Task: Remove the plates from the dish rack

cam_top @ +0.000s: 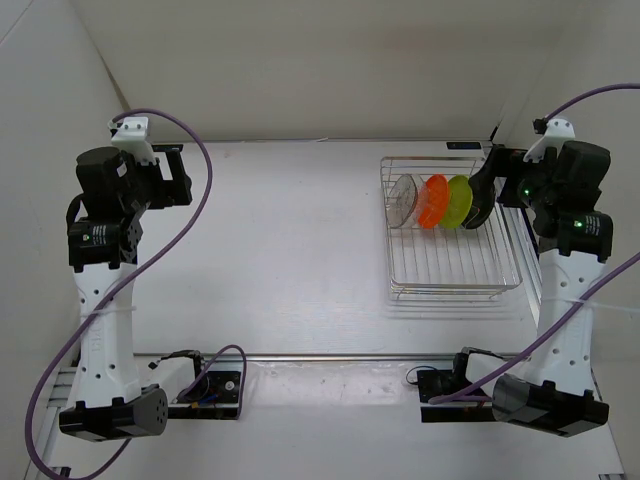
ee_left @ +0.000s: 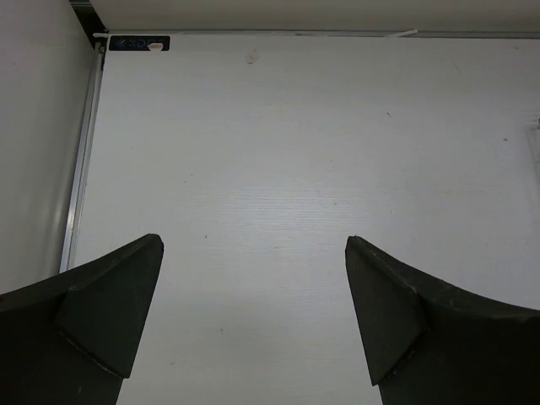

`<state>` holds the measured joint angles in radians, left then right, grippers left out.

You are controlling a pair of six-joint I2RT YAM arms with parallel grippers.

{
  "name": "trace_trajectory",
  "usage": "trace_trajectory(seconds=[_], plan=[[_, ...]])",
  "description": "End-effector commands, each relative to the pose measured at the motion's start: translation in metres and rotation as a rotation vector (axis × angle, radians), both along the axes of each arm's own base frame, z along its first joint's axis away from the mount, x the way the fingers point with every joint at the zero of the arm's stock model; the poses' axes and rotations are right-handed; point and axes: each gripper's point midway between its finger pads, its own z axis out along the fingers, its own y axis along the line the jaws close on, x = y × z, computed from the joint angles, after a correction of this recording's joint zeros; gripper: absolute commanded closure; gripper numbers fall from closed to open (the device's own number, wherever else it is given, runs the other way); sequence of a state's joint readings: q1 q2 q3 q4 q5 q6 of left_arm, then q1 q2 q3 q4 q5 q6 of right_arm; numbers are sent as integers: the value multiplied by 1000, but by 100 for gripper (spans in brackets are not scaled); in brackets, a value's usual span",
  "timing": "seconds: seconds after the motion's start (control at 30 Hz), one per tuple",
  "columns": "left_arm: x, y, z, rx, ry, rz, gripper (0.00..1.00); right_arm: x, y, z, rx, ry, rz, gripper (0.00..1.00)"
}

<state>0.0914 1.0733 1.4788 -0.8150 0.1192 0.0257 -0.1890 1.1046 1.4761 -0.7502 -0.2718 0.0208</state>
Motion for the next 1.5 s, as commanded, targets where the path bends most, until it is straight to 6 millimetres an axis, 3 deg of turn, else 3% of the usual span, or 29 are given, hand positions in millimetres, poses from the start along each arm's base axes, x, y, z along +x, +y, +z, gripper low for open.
trace_trajectory(seconds=[0.0, 0.07, 0.33, 0.37, 0.5, 0.7, 0.8, 0.87, 1.1, 1.47], plan=[[-5, 0, 8, 3, -36, 9, 0, -2, 6, 17, 1, -74, 27, 0], [-5, 0, 8, 3, -36, 9, 0, -4, 14, 22, 6, -96, 73, 0], [-7, -3, 7, -3, -37, -9, 0, -8, 33, 7, -10, -82, 187, 0], [-7, -3, 7, -3, -37, -9, 0, -4, 31, -3, -29, -38, 173, 0], [-8, -1, 1, 7, -26, -3, 0, 6, 42, -8, -112, 13, 194, 0], [-11, -1, 0, 7, -26, -3, 0, 32, 82, -6, -331, 43, 229, 3], [-11, 2, -3, 15, -25, 17, 0, 52, 105, -32, -418, 103, 261, 5], [-11, 3, -7, 23, -16, 14, 0, 63, 109, -39, -472, 106, 231, 10], [-9, 5, -10, 34, -7, 19, 0, 101, 104, -94, -573, 225, 145, 18], [-10, 5, -15, 33, 2, 19, 0, 125, 108, -126, -635, 275, 155, 25]])
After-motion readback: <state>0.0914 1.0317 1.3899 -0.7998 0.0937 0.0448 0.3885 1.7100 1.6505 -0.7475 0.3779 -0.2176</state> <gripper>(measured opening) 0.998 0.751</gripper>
